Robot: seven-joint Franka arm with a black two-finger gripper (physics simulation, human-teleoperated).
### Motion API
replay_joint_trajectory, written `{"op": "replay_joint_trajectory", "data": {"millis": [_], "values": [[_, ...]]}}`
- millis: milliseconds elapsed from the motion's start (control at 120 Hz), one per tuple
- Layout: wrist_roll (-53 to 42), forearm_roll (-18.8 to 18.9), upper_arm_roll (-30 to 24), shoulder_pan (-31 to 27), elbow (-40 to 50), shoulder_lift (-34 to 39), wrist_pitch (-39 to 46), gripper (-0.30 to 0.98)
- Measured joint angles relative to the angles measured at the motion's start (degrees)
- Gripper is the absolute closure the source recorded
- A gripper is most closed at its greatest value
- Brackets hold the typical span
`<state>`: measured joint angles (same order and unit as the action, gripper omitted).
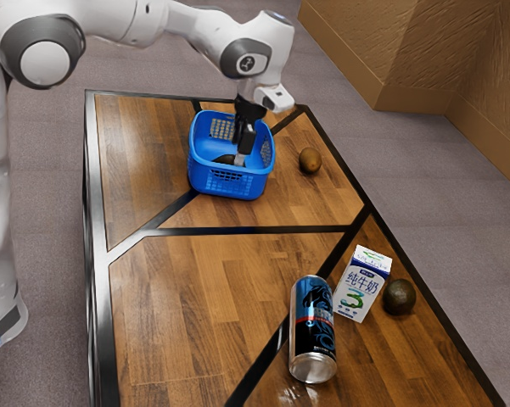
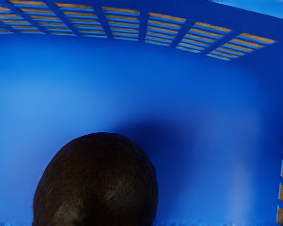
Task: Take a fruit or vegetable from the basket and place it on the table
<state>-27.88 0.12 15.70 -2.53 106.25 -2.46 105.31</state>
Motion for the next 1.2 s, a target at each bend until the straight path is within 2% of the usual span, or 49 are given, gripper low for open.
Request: {"op": "replay_joint_trajectory", "data": {"millis": [242,508,667,1200], "values": [[-0.9,-0.3,0.9,-3.7,-1.2,-0.4,-2.6,0.03],[-1.5,-0.3,1.0,-0.5,-1.2,-0.7,-3.1,0.04],[-1.7,-0.4,1.2,-1.3,-1.3,-1.5,-3.1,0.04],[-2.3,-2.9,1.1,-3.0,-0.8,-6.5,3.6,0.04]]}}
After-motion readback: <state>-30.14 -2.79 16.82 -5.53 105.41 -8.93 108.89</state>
